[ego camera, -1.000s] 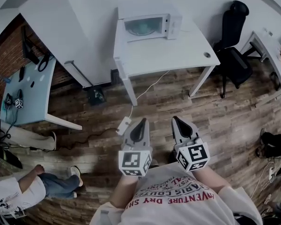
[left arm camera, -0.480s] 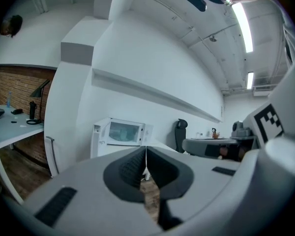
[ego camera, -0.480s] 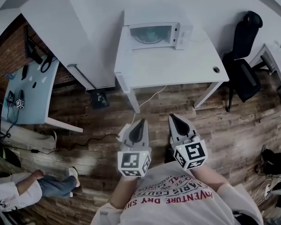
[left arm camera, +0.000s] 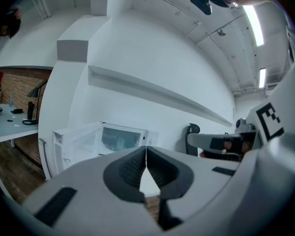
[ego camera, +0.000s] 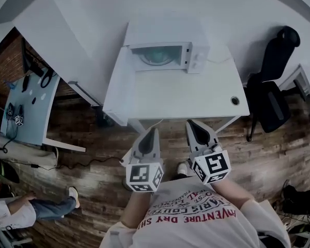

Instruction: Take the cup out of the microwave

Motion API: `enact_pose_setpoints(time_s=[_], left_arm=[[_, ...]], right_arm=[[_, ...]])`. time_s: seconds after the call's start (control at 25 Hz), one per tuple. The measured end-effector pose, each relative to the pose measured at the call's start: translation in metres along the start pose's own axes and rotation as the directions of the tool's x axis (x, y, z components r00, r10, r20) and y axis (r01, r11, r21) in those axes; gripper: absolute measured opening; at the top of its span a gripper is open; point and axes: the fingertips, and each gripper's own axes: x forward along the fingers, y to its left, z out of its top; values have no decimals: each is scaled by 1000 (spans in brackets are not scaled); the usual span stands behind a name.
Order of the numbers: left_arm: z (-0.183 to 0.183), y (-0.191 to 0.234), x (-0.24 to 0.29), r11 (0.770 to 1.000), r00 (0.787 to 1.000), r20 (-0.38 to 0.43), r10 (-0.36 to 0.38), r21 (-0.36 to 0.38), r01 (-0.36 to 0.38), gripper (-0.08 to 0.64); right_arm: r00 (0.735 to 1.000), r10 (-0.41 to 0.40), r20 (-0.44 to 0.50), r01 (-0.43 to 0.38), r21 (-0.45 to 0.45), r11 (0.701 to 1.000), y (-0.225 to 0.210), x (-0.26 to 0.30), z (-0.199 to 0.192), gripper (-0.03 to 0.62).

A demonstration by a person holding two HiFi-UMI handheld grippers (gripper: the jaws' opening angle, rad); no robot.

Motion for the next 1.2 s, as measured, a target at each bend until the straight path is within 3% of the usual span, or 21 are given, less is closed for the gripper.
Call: enact_pose_setpoints(time_s=[0.44,0.88,1.2], left_arm=[[-5,-12,101,1000,998,-56,11,-14,-12,8],[20,41,217,999,998,-48,-32,-24,31,8],[24,88,297,997,997,-60,-58,46,60,8]], right_arm=[[999,14,-38,-13,24,1000,-91,52,-11,12],[997,-14,-76,18,53,998,-139,153,-14,12],[992,-63,-109,67,39,997,-172,242,-21,12]])
